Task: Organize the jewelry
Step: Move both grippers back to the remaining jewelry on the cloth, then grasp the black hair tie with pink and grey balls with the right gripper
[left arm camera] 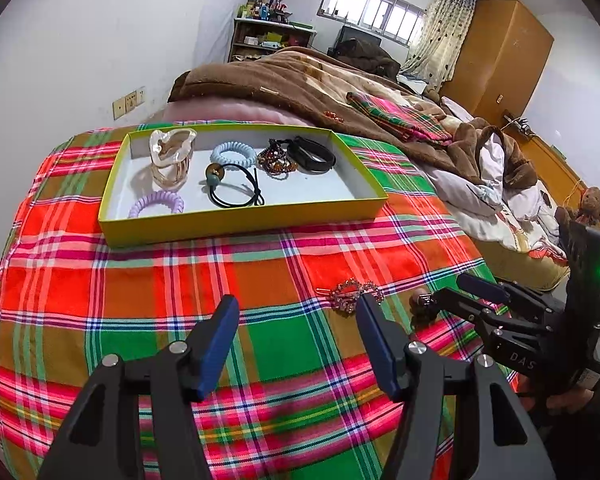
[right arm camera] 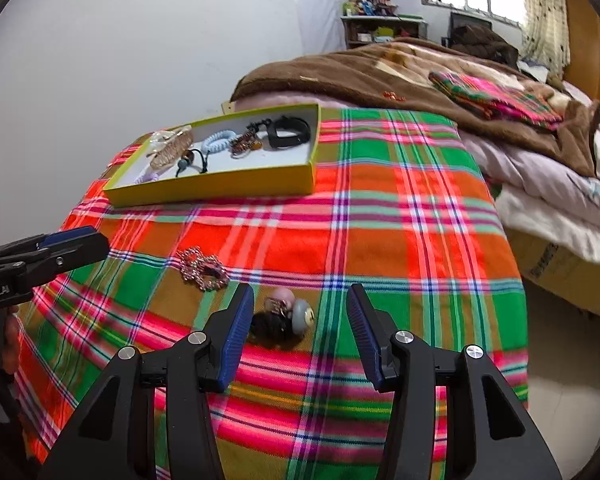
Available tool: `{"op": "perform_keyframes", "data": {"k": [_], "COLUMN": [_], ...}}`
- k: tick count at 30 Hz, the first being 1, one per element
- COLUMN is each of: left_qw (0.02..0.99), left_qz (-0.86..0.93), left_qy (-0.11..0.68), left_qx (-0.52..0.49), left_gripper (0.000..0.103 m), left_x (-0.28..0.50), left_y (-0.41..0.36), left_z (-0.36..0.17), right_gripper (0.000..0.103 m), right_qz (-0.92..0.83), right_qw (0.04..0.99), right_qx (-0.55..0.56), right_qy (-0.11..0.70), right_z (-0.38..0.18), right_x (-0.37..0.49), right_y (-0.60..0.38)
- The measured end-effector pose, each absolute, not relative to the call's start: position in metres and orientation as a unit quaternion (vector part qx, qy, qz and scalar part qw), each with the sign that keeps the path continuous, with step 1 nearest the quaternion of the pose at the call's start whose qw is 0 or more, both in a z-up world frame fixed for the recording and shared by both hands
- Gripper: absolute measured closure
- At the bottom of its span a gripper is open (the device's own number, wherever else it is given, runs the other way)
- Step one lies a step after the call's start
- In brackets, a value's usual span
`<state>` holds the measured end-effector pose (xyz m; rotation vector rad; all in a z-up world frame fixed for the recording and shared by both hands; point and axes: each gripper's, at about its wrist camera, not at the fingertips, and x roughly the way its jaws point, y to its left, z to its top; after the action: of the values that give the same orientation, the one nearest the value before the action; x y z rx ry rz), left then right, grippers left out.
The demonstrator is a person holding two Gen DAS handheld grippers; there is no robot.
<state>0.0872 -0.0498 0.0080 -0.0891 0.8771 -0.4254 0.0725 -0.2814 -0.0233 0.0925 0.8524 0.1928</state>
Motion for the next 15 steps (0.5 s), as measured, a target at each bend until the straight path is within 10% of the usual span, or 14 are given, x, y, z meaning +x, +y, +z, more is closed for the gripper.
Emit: {"op": "perform_keyframes", "data": {"k": [15], "left_qw": [0.876], "left_qz": [-0.197], "left_qy": [0.437], "left_qx": [-0.052], "left_gripper": [0.04], "left_x": [0.088], "left_y": [-0.046], "left_z": [-0.002], "right_gripper": [0.054], "right_qz": [0.1], "right_qw": [0.894], "right_qx": [0.053], "right_qy": [0.434], "right_z": [-0.042], "right_x": [0.078], "right_y": [-0.272]}}
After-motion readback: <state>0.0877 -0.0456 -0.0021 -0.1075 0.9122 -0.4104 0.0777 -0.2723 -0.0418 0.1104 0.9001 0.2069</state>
